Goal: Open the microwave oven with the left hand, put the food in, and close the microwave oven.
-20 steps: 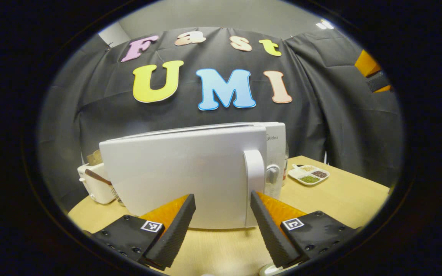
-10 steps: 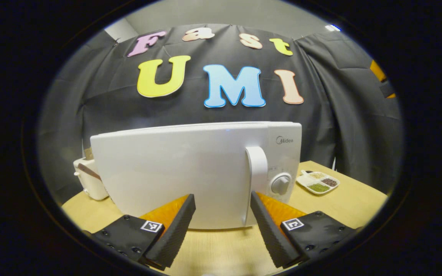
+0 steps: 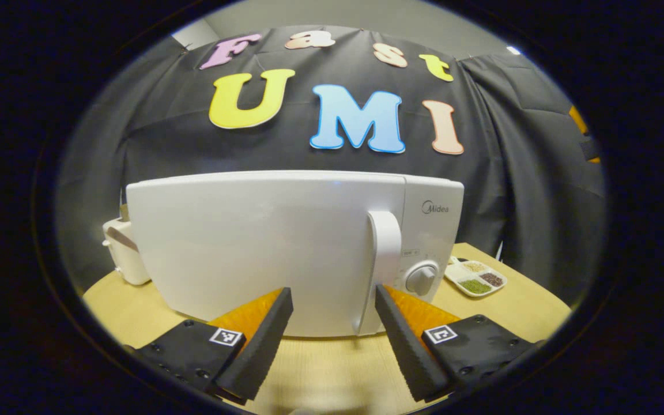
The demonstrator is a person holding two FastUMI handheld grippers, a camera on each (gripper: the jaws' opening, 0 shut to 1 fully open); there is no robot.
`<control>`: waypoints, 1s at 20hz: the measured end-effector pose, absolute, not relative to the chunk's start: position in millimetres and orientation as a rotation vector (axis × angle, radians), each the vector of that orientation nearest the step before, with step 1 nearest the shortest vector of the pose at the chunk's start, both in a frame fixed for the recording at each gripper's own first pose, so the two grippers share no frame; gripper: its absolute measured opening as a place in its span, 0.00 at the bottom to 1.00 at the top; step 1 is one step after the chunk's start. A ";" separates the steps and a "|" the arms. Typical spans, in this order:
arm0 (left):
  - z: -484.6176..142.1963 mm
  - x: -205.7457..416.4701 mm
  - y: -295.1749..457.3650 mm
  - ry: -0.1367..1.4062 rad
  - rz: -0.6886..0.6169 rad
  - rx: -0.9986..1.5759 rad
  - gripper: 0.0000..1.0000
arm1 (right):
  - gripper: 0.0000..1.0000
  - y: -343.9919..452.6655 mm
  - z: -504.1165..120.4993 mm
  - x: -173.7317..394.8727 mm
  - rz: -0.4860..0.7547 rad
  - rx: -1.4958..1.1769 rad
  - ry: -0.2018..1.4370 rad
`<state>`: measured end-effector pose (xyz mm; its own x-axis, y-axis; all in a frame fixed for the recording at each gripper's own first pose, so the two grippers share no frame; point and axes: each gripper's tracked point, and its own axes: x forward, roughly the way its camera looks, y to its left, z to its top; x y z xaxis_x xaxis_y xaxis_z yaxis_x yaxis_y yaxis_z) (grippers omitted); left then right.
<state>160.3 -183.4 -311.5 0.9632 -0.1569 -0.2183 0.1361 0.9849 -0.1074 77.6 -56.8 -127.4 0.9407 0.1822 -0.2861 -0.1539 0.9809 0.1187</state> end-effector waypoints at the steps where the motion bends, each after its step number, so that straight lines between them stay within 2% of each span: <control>1: -311.0 156.4 -181.4 0.232 -0.143 -0.059 1.00 | 0.98 -57.6 -126.8 77.6 0.172 0.093 0.299; 2: -305.4 156.2 -175.5 0.222 -0.132 -0.033 0.96 | 0.98 -59.4 -125.2 77.1 0.166 0.094 0.294; 3: -296.6 154.8 -172.9 0.208 -0.134 -0.020 0.98 | 0.93 -60.8 -122.8 76.6 0.163 0.095 0.287; 4: -286.7 152.2 -170.7 0.190 -0.141 -0.009 1.00 | 0.98 -62.6 -120.9 76.3 0.155 0.095 0.278; 5: -276.7 147.5 -168.6 0.173 -0.146 0.001 0.98 | 0.93 -64.6 -118.6 75.7 0.151 0.097 0.273; 6: -267.1 143.3 -166.2 0.164 -0.152 0.014 0.98 | 0.93 -63.6 -114.7 73.0 0.149 0.101 0.264; 7: -260.0 138.0 -161.1 0.159 -0.150 0.031 0.98 | 0.98 -64.3 -109.5 71.9 0.145 0.101 0.253; 11: -217.9 112.0 -135.6 0.142 -0.134 0.000 1.00 | 0.98 -58.8 -86.4 59.9 0.139 0.076 0.211; 15: -165.9 84.6 -95.1 0.118 -0.120 -0.055 0.99 | 0.98 -54.6 -57.3 46.5 0.108 0.036 0.163; 20: -84.9 50.5 -13.2 0.054 -0.032 -0.043 0.99 | 0.97 -44.1 -30.7 37.7 0.069 0.086 0.147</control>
